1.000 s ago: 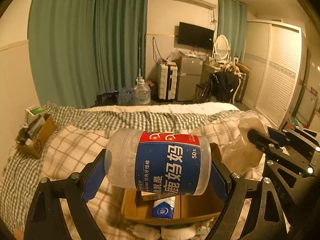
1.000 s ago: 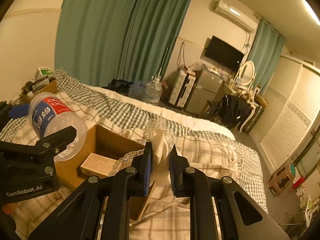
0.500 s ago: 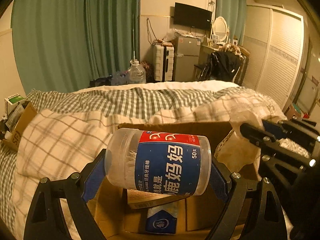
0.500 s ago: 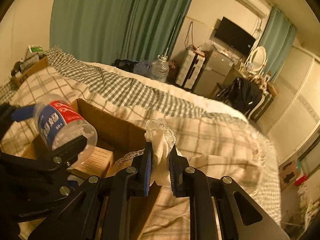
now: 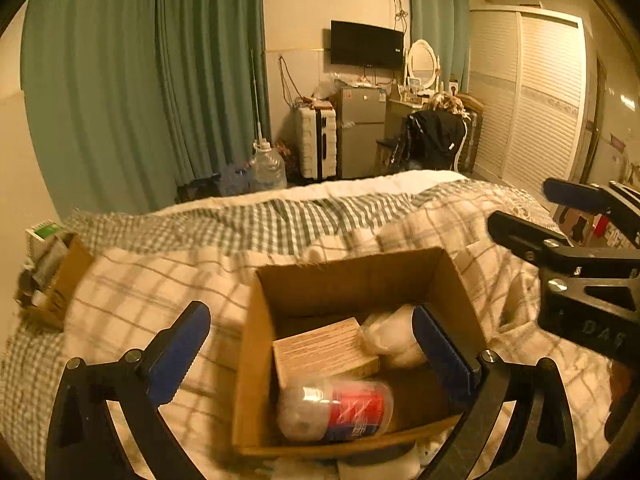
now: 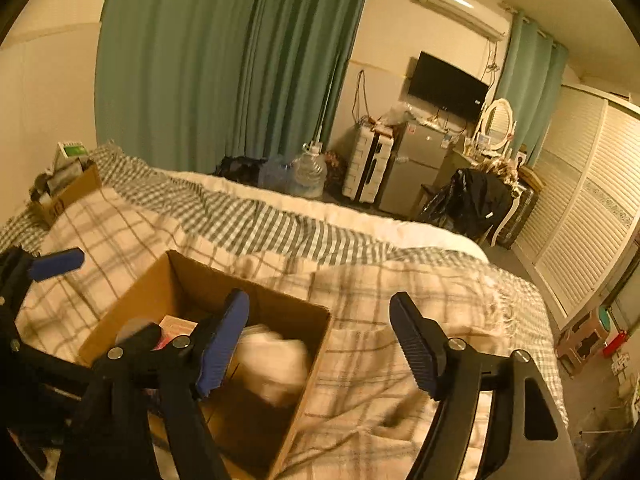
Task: Organize objects
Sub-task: 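Lower the jar and tissue into the cardboard box and open both tools, then grasp the white tape roll with the right tool while the left tool grasps the earbud case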
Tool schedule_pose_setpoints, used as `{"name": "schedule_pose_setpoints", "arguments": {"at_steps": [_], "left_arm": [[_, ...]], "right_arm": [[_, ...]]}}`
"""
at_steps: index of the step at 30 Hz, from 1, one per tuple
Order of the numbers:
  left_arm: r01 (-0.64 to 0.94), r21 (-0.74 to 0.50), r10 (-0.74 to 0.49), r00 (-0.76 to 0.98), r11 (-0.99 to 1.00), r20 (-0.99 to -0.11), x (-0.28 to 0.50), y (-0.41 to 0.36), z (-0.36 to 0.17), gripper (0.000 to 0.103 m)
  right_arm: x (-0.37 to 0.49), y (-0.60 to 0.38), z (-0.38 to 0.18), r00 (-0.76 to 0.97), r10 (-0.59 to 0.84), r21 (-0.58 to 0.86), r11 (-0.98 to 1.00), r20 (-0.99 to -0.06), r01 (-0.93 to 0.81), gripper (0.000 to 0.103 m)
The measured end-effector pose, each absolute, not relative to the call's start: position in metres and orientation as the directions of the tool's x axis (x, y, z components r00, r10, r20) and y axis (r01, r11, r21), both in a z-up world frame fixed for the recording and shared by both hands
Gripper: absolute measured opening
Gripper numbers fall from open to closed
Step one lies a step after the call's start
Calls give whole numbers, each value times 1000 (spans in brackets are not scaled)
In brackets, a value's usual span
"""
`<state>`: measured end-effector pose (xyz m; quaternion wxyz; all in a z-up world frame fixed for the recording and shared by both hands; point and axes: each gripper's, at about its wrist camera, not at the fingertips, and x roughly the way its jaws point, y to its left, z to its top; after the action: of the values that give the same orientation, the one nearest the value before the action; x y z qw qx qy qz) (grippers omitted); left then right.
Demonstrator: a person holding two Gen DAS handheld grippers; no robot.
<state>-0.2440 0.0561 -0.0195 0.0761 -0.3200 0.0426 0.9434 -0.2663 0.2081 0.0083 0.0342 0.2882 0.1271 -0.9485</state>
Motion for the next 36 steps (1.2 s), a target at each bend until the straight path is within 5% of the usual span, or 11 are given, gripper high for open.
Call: {"name": "schedule_pose_setpoints", "arguments": {"at_steps": [16, 36], "left_arm": [[-100, 40, 59, -812, -994, -581, -124, 9, 38, 103], [-8, 54, -27, -781, -999, -623, -91, -15, -50, 103]], "right_arm": [[-109, 215, 92, -875, 11, -246, -961, -485, 123, 91], [-105, 185, -47, -740, 37, -199, -971, -671, 133, 91]]}}
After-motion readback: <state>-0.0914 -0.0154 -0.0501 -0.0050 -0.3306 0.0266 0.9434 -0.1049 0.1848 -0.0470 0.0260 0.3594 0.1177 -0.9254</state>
